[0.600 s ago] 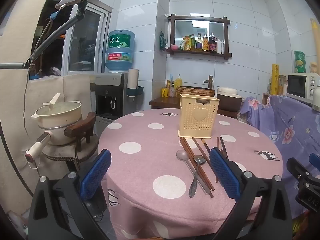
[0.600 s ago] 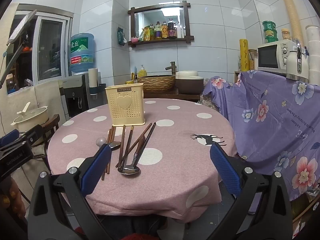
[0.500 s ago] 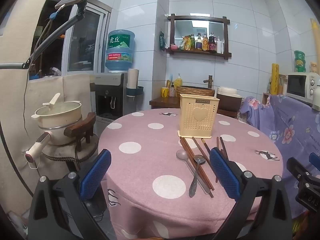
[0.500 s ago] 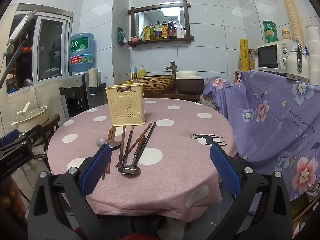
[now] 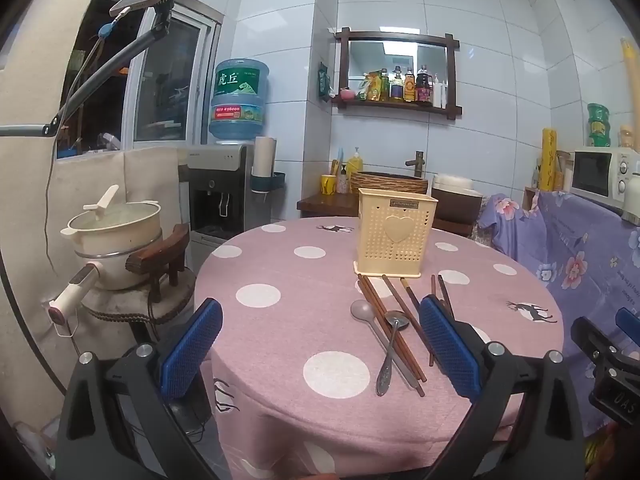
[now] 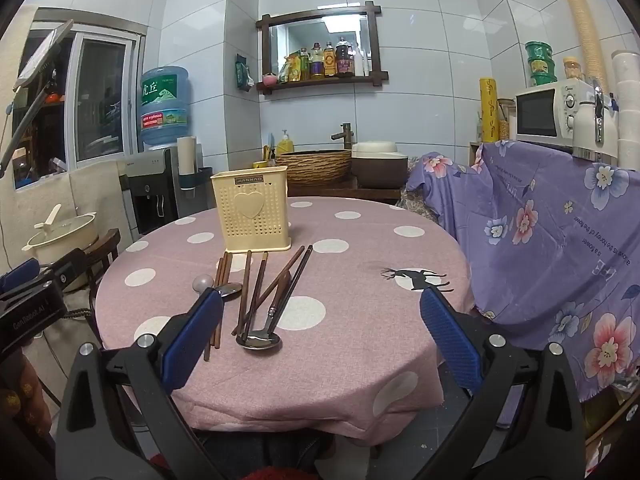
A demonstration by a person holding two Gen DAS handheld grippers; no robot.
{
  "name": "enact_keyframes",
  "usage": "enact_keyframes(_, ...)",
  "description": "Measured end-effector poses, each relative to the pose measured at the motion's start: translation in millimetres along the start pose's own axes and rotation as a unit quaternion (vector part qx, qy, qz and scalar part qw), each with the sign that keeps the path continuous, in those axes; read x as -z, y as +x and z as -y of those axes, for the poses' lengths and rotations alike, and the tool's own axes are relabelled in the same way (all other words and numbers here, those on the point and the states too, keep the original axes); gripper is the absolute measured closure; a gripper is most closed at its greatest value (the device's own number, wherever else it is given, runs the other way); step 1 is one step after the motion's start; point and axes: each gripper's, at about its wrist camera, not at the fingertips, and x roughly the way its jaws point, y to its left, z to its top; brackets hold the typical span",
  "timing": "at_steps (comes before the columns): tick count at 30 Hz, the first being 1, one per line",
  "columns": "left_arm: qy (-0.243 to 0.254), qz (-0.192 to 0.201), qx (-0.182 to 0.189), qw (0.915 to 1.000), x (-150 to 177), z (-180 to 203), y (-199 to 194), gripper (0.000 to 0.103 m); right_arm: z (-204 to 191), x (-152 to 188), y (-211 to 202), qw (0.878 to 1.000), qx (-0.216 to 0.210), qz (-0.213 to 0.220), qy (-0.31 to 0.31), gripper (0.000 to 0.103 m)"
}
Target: Organize utensils
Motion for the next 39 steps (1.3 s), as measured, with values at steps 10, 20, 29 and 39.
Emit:
enact_keyframes(10,0.005,0.002,0.002,1.0000,1.5,3.8,0.7,0.005,0.1,0.3,0.2,1.000,0.000,0.000,0.000,0.005)
enact_keyframes(20,0.009,0.003,0.005,0.9999,-0.9,2.3,0.4,0.005,-0.5,0.2,0.0,1.000,0.000,-0.001,0.000,0.005)
enact_keyframes(29,0.013,0.003,0.000,0.9999,1.4,3.1,0.5,0.005,-1.0,0.4,0.3,1.000,0.000,-0.001,0.000,0.005)
enact_keyframes(39,0.013,0.003,0.000,0.9999,1.7,3.2,1.1,0.005,-1.5,0.3,0.1,1.000,0.000,-0.001,0.000,0.005)
